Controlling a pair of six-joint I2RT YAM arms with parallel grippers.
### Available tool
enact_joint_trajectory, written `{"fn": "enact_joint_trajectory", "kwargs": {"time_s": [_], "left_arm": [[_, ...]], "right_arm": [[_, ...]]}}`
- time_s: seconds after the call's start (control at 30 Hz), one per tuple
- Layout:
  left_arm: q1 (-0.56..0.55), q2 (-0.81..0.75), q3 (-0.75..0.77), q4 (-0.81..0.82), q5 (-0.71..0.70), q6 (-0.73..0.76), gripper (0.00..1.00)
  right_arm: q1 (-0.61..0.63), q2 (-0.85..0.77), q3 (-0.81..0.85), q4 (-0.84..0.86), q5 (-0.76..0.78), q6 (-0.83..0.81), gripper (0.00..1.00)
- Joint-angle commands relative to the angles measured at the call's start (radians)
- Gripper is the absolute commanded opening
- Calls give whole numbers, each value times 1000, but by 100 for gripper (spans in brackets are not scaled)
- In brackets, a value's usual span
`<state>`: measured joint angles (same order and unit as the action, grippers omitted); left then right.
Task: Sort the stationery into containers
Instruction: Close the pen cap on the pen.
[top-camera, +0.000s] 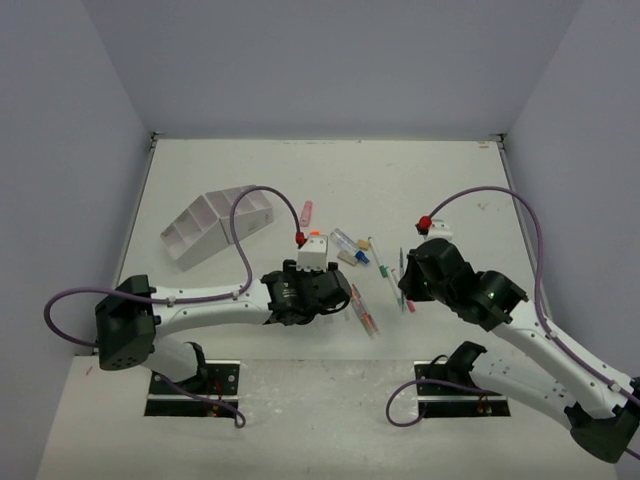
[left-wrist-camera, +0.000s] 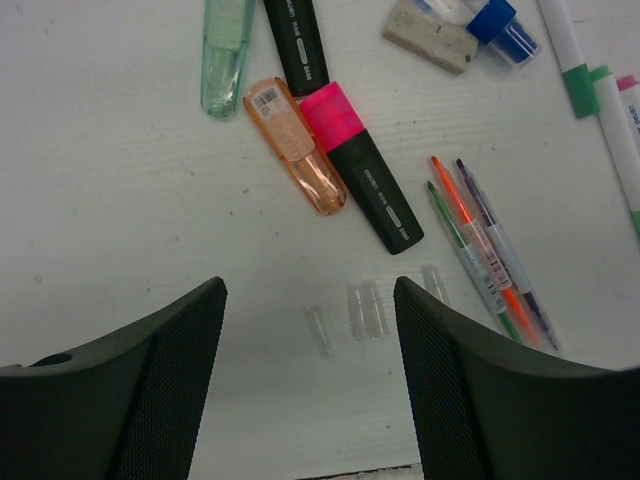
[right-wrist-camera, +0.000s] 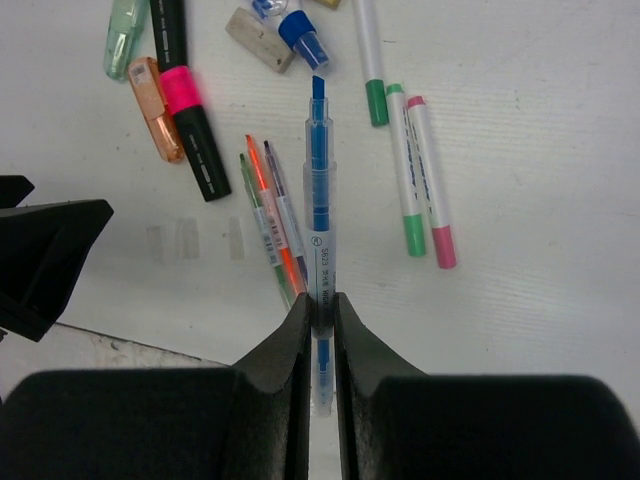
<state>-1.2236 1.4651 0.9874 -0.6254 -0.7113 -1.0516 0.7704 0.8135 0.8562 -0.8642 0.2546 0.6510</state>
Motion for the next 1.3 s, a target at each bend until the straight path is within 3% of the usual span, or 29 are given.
{"fn": "enact_joint_trajectory", "kwargs": {"time_s": [0.0,0.07,0.27,0.73,1.27], "left_arm": [[-28,21,42,5,-63,-90,68],[-33,38,57,5,-49,-90,66],[-37,90,59,-27,-13,-149,38],[-47,161,30,-99,-7,-345,38],[-44,250,38,-120,15,-386,30]], "right_arm": [[3,-14,-5,-9,46,1,0],[3,-17,-8,-4,51,1,0],[3,-40,-26,-4,64,10,0],[3,-58,-40,7,66,4,0],[3,-68,-47,17,63,-1,0]]}}
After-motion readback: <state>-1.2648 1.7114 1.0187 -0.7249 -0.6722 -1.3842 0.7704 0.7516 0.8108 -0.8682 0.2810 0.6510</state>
